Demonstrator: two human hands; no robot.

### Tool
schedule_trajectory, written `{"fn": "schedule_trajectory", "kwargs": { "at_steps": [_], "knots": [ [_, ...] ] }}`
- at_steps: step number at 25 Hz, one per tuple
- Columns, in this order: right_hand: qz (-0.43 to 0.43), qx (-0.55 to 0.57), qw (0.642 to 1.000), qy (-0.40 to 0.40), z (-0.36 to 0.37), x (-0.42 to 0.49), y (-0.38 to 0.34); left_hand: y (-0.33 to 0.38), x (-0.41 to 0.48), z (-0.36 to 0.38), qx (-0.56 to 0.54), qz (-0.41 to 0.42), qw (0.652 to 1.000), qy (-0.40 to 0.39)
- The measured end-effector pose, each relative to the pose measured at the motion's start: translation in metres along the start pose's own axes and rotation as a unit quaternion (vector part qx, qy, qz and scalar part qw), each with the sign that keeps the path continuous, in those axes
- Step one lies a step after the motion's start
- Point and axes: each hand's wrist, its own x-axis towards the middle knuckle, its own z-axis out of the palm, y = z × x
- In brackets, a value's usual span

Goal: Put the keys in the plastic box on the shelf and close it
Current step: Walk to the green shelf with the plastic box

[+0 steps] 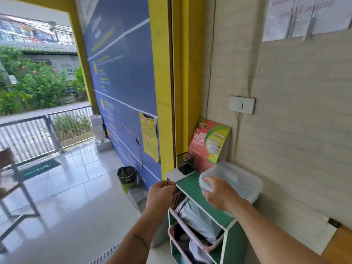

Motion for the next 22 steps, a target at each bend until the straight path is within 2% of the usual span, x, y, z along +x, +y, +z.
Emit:
{"fn": "schedule_trajectory", "kwargs": {
  "at_steps": [4,10,15,22],
  "knots": [
    [0.027,-0.037,0.999,0.000,0.004,0.052,0.010,0.005,0.083,0.034,-0.020,-0.058,0.998,-0.018],
    [0.089,-0.116,0.989,-0.012,0.031,0.102,0.024,-0.036,0.180,0.070,0.091,-0.005,0.987,-0.135],
    [0.134,-0.155,0.979,-0.005,0.047,0.129,0.021,-0.075,0.242,0.080,0.138,-0.005,0.978,-0.156],
    [0.172,-0.172,0.970,0.025,0.062,0.134,0.016,-0.095,0.287,0.113,0.209,-0.018,0.950,-0.231]
  ]
}}
